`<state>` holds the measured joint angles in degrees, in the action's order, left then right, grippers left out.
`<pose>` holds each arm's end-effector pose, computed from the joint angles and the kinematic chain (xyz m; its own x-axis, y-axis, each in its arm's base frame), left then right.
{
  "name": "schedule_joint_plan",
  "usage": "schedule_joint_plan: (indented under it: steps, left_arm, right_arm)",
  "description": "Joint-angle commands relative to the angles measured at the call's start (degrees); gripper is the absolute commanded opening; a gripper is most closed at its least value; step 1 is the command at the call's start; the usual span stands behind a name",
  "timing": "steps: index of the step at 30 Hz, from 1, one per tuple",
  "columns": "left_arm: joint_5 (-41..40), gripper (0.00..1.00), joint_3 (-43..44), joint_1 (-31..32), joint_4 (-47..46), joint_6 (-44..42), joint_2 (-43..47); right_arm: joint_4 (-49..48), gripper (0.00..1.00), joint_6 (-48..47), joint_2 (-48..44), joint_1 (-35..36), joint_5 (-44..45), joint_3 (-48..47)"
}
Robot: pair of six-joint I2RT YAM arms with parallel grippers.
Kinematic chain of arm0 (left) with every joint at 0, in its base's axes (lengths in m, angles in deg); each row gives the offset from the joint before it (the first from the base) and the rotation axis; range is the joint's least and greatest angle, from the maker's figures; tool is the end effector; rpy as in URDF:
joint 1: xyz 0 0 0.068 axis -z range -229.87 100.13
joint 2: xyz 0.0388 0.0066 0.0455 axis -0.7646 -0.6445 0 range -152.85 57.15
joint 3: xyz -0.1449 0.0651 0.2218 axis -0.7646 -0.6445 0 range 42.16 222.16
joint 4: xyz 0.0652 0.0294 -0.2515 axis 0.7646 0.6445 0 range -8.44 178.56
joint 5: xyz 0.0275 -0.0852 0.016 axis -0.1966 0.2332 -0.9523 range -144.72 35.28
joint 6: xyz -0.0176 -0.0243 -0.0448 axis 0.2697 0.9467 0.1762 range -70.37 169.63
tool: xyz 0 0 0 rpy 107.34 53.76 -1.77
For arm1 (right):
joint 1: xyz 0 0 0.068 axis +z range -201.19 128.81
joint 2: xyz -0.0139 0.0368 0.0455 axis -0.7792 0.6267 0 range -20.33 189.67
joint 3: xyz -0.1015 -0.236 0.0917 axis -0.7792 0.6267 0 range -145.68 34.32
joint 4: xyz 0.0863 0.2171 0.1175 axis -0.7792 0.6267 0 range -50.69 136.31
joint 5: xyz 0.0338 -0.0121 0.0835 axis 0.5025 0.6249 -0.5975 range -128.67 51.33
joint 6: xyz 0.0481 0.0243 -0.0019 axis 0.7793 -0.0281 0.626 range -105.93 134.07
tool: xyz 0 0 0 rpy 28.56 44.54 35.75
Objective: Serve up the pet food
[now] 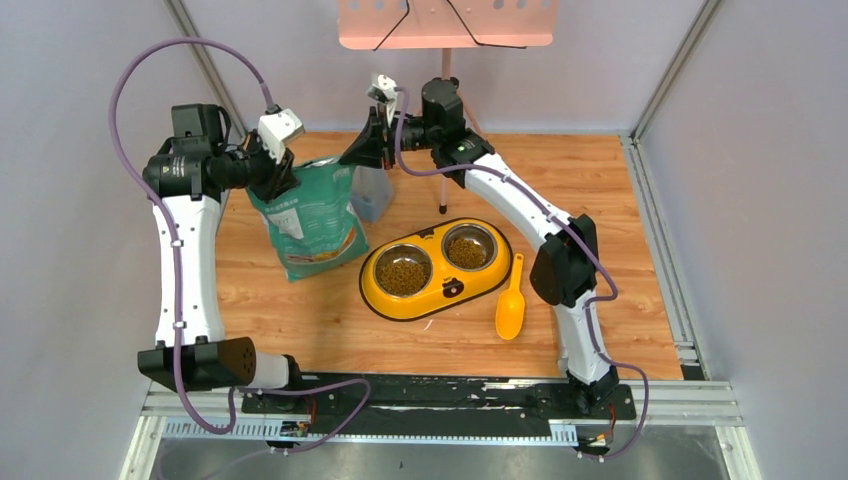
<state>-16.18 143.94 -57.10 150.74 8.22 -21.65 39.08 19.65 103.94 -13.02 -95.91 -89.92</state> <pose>0.2423 0.0083 0.4498 -0.3192 0.4810 -0.8165 0.7207 0.6827 0.1204 0.3800 0.3368 0.3919 -0.0939 -0.0068 -0.9956 -0.9911 -0.0941 0.0942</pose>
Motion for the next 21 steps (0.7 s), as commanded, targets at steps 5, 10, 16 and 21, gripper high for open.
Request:
schedule_joint_plan:
  steps: [5,10,16,21]
  left_arm:
    - [3.6,0.05,1.8,-0.1,2.7,0.5,2.3]
    - [5.8,0.0,0.0,-0.1,1.8,2.3,3.3]
    - [9.0,0.0,-0.7,0.0,1.0,4.5,4.8]
    - [9.6,0.0,-1.3,0.1,1.0,5.2,5.6]
  right_arm:
    - [-4.0,0.29,-0.4,-5.0,-0.6,-6.8,-2.1]
    - [-4.1,0.69,0.2,-2.2,0.7,-13.7,-3.7]
    - [-4.0,0.7,-0.2,1.0,2.4,-12.8,-5.3]
    - [-4.9,0.69,-0.6,2.7,3.7,-9.3,-6.2]
